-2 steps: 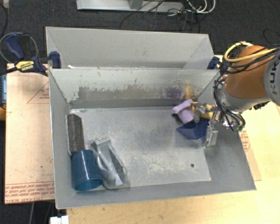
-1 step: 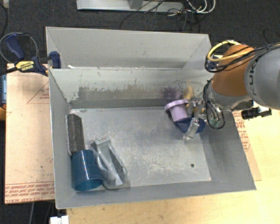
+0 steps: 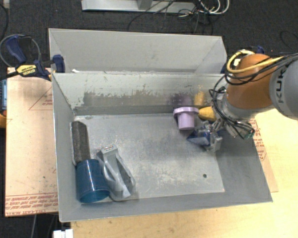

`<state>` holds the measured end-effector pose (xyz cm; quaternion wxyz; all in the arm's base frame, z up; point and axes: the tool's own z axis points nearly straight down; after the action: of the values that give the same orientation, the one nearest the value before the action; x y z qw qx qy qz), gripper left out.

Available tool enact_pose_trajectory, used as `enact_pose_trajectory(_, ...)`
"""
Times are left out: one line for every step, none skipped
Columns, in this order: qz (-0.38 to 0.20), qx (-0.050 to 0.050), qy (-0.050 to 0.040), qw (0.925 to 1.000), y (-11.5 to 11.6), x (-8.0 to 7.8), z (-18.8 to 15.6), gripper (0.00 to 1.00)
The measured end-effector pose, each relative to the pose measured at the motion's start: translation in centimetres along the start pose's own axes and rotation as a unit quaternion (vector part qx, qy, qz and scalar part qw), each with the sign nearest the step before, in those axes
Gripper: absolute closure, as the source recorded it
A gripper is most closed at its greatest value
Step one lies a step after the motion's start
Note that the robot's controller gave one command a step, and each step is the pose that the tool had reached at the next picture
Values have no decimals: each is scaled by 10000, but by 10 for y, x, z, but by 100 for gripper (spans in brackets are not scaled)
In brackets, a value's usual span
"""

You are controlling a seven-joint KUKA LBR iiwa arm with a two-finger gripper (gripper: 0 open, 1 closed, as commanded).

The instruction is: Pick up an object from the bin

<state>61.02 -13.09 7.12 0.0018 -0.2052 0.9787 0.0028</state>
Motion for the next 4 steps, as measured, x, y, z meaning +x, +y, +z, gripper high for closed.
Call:
enact_pose_trajectory(-2, -3, 0, 10000, 0, 0, 0, 100)
enact_pose_trajectory(2, -10, 3, 10000, 1, 0, -14, 100)
enact_pose_trajectory(7, -36, 32, 10000, 3, 1, -47, 100)
enact_pose_trajectory(13, 1, -17, 10000, 1, -2, -89, 100)
